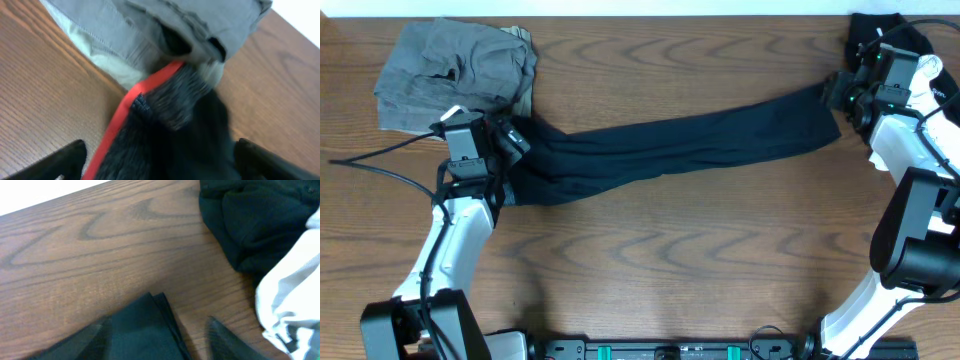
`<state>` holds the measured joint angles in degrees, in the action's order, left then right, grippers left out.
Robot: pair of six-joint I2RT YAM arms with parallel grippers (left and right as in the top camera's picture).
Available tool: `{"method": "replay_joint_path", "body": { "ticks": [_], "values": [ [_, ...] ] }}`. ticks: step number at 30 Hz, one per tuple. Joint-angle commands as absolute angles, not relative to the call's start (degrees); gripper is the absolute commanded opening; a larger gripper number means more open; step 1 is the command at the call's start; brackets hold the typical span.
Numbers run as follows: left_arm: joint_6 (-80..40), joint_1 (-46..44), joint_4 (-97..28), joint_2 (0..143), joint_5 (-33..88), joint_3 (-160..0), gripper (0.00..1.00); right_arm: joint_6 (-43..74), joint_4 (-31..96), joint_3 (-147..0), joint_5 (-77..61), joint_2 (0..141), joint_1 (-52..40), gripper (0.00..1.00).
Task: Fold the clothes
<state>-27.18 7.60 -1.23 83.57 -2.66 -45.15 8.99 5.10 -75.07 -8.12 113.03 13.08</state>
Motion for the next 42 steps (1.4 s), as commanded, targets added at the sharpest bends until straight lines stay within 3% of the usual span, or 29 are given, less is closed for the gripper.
{"method": "replay_joint_path", "body": {
  "ticks": [1,5,12,17,21,23,25,38,40,42],
  "values": [
    [-26.5,7.6,-1.2,83.7,-3.9,-46.8,0.98,10.7,5.7,-76.3,-7.5,113.1,13.0,0.83],
    [-25.1,7.6,-1.5,82.2,-0.8,-46.8,0.98,10.4,10.2,-78.1,-8.4,113.1,14.3,0.88],
    [-24.6,7.5,-8.8,79.0,1.5,-46.8,0.98,2.6,16.4,-78.1,-11.0,113.5,16.6,0.85],
    [-15.6,7.5,-13.2,78.4,5.6,-46.8,0.98,-1.6,20.8,-78.1,-11.0,113.6,16.2,0.83],
    [-14.5,7.5,-16.1,78.4,5.4,-46.8,0.98,-2.5,21.9,-78.1,-11.0,114.1,15.7,0.72],
    [-13.6,7.5,-17.0,78.4,5.4,-46.8,0.98,-2.4,22.3,-78.1,-11.0,115.3,15.7,0.53],
    [-13.1,7.5,-17.6,78.4,5.4,-46.8,0.98,-2.4,22.5,-78.1,-11.0,116.4,15.7,0.45],
    [-10.7,7.5,-19.5,78.4,5.4,-46.8,0.98,-1.7,20.5,-78.1,-10.8,121.8,15.6,0.45],
    [-10.7,7.5,-19.5,78.4,5.3,-46.8,0.98,-1.3,21.0,-78.1,-10.9,122.3,15.6,0.39],
    [-10.7,7.5,-19.5,78.4,5.4,-46.8,0.98,-1.0,21.9,-78.1,-11.2,122.4,15.5,0.24]
  ]
}}
